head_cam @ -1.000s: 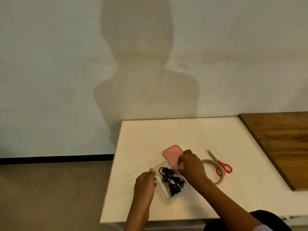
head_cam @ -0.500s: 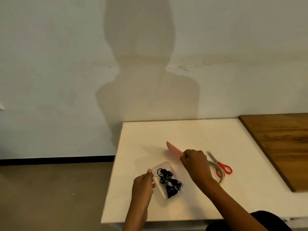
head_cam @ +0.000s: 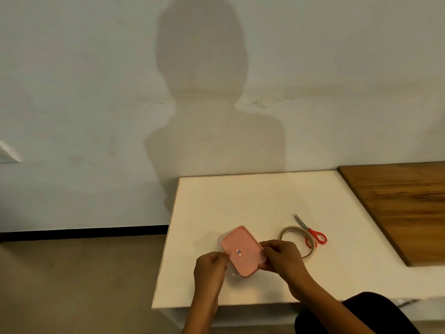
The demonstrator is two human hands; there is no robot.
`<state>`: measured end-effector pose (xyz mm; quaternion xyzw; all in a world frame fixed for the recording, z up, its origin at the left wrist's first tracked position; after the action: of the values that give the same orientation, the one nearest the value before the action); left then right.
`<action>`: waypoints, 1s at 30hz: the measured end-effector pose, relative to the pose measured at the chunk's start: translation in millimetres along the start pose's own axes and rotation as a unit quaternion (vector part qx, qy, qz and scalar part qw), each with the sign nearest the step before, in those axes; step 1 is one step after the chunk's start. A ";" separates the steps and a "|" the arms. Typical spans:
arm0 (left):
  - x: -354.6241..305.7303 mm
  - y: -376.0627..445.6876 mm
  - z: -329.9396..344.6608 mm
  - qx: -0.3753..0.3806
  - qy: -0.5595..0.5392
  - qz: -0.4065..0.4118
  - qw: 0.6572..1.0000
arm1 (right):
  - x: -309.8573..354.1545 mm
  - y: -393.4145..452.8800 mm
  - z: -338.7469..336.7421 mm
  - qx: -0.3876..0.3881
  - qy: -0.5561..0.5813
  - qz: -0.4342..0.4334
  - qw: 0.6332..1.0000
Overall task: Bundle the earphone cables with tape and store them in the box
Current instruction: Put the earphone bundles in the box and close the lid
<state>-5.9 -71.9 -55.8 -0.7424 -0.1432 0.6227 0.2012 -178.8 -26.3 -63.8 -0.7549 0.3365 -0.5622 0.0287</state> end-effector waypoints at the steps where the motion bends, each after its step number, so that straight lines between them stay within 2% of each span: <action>1: -0.5 -2.2 2.0 0.000 0.012 0.009 1.000 | -0.6 1.1 2.0 -0.017 -0.046 -0.028 0.998; 4: 0.1 -3.2 4.4 -0.023 0.071 0.035 0.997 | -1.3 5.2 4.6 -0.069 -0.161 -0.088 0.981; 8: -3.8 -2.4 7.1 -0.032 0.122 0.067 0.990 | -8.2 10.9 5.7 -0.086 -0.213 -0.085 0.970; 15: -4.6 5.9 6.0 -0.048 0.160 0.104 0.980 | -18.5 18.8 8.5 -0.043 -0.068 -0.054 0.995; 22: 0.5 10.7 4.9 -0.059 0.145 0.106 0.982 | -30.6 20.3 12.9 -0.003 0.090 0.051 0.995; 28: 19.2 22.0 -3.8 -0.056 0.017 0.018 0.998 | -32.0 23.7 12.7 0.052 0.151 0.137 0.978; 30: 20.2 25.6 -2.8 -0.047 0.022 0.013 0.999 | -31.6 26.2 11.8 0.056 0.140 0.140 0.979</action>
<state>-0.4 -85.3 -85.1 -0.7662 -0.1580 0.6018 0.1607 -185.6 -33.4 -105.4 -0.6113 0.4075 -0.6708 0.1015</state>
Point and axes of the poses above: each hand's wrist, its own y-axis towards the middle knuckle, its own z-axis out of the palm, x = y × z, the point moved 6 cm from there along y, towards the middle knuckle, and after that the axes turned 6 degrees about -y, right-handed, at the moved point
